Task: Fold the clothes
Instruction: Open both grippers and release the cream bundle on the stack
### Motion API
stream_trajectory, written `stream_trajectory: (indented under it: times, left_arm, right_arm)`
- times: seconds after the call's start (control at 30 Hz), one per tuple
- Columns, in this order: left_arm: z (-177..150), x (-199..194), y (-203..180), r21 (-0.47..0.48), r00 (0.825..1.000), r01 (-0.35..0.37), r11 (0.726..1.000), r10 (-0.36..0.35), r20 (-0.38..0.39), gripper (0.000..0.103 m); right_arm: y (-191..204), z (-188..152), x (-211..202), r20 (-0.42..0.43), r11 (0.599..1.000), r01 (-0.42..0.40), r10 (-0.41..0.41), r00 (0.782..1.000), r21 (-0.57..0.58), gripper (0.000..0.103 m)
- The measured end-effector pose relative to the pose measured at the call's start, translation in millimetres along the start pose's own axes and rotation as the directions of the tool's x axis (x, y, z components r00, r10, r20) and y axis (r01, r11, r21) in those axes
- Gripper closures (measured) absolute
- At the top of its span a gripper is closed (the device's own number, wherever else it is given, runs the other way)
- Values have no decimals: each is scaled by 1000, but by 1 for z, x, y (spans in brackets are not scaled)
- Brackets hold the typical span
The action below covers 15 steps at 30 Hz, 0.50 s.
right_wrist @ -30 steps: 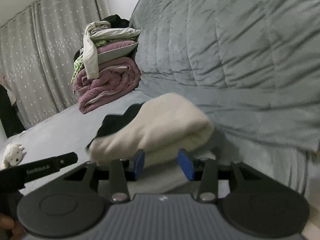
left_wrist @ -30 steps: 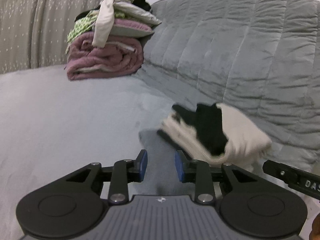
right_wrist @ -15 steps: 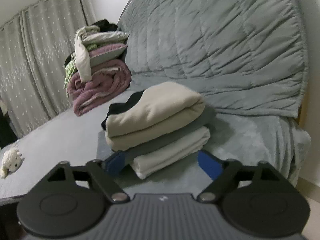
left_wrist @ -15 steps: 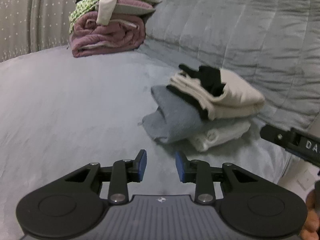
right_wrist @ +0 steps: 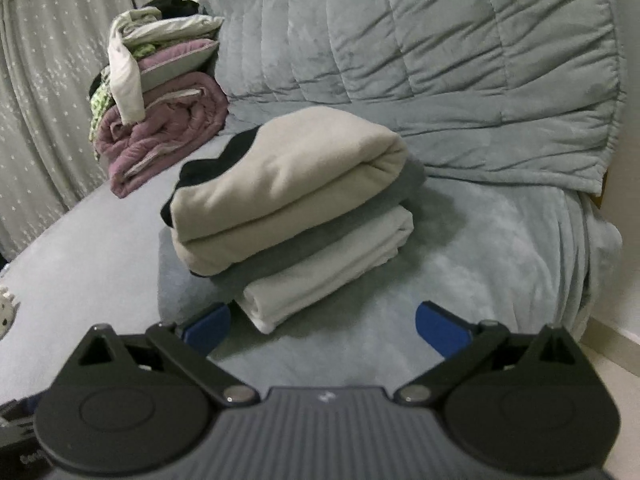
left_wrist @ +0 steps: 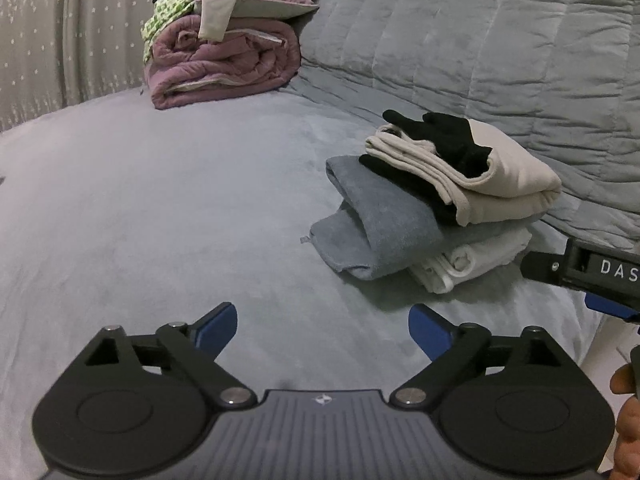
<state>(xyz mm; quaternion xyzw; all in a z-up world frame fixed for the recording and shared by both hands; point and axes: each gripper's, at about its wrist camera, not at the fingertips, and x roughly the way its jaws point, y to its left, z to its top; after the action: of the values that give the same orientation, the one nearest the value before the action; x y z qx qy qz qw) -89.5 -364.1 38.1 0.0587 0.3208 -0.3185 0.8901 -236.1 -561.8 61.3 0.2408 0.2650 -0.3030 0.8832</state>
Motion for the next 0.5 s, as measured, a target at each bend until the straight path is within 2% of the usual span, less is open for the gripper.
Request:
stream_trajectory:
  times: [0.5]
  left_arm:
    - [2,-3,-13,76,1000,-7,997,7,7,4]
  right_arm:
    - [2,-1,-2,-8,1000,-4,4,1000,-24,0]
